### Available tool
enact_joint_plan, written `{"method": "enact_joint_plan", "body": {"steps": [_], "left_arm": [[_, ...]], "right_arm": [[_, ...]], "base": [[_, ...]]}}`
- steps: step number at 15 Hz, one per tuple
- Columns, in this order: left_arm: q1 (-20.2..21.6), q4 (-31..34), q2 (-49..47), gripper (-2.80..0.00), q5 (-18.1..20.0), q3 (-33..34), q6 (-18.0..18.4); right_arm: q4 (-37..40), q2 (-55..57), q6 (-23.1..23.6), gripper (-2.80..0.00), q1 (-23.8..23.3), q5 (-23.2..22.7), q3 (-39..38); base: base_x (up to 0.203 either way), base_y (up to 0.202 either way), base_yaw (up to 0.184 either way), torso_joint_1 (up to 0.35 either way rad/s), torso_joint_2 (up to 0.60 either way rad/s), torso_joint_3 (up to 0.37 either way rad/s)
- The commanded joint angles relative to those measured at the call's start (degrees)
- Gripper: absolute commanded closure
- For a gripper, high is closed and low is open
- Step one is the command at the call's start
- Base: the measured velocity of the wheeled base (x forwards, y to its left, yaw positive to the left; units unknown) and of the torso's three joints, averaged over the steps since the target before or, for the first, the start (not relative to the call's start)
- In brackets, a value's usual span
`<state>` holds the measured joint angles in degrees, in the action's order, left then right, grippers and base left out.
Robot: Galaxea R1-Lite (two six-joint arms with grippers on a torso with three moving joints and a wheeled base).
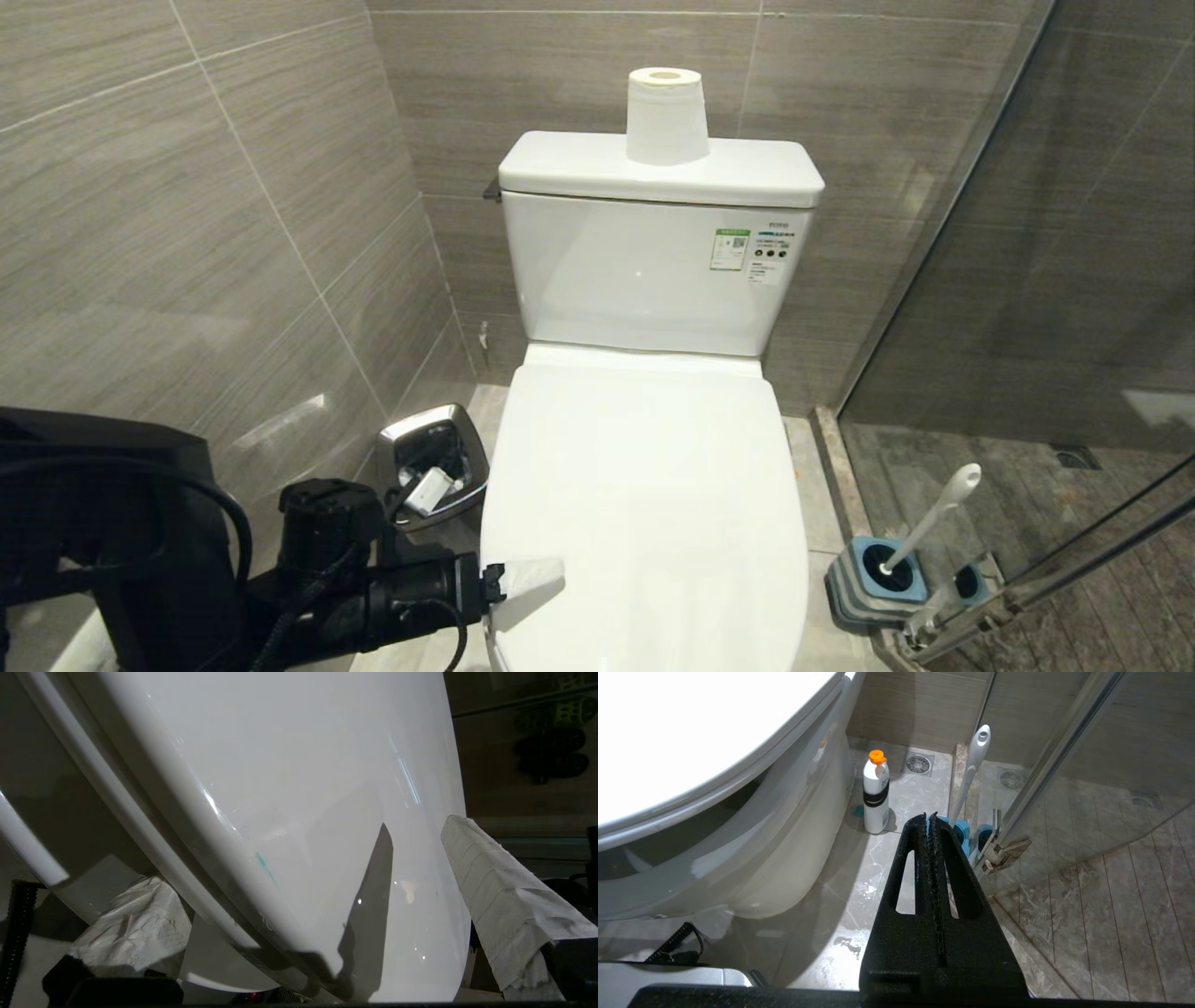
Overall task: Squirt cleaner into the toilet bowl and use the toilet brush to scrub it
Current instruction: Use the left hand to lift the toilet lid slightly
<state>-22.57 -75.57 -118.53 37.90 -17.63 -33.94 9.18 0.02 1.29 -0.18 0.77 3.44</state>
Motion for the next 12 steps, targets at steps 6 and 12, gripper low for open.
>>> {"method": "enact_joint_plan", "body": {"steps": [6, 12], "left_arm": [[-0.3, -0.5, 4.6, -2.80, 0.3, 2.6, -0.3], [-4.9, -3.9, 4.5, -2.80, 2.1, 2.3, -6.8]], "right_arm": [[0.0, 0.0, 0.0, 0.00, 0.0, -0.1, 0.0], [0.0, 0.0, 0.0, 0.00, 0.0, -0.1, 0.0]], "base": [[0.000, 0.000, 0.000, 0.000, 0.00, 0.000], [0.000, 0.000, 0.000, 0.000, 0.00, 0.000]]}}
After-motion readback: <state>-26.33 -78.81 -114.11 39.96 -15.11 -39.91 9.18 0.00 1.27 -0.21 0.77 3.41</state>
